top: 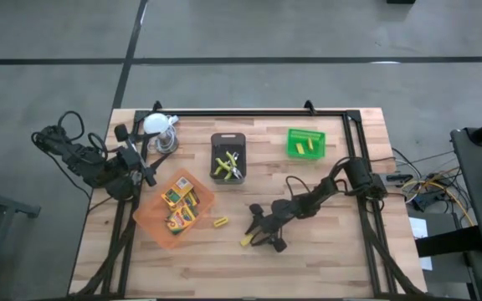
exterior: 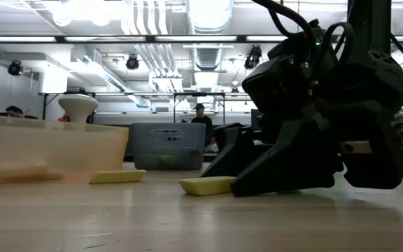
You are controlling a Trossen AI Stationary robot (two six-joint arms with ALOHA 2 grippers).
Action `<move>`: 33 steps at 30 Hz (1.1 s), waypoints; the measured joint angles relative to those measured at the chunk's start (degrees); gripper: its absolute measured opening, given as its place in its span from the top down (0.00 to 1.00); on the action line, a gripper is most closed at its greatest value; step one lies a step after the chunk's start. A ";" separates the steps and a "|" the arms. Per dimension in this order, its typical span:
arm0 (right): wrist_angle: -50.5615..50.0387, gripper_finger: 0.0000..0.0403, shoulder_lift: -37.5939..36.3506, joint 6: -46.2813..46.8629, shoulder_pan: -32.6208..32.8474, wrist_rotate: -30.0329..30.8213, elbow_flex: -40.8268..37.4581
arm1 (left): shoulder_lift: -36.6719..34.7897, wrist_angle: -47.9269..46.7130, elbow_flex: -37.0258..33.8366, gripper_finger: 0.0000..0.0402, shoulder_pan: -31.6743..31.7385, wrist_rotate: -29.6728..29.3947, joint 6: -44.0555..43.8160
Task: Pick & Place School Supplies
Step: Put the yellow eraser into the green bin
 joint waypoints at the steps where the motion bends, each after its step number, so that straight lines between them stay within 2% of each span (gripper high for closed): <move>1: -0.05 0.45 0.00 -0.12 0.00 0.08 0.11 | 0.01 0.00 0.00 0.24 0.00 0.01 0.01; 11: -1.18 0.48 -0.06 -0.03 0.02 1.54 0.30 | 0.02 0.01 0.00 0.24 0.00 -0.01 0.00; 28: -2.05 0.76 -0.09 0.99 -0.04 2.00 0.32 | 0.02 0.00 -0.01 0.24 0.00 0.02 0.00; 33: -2.07 0.80 -0.09 0.99 -0.04 1.80 0.30 | 0.02 0.02 -0.01 0.24 0.00 0.01 0.01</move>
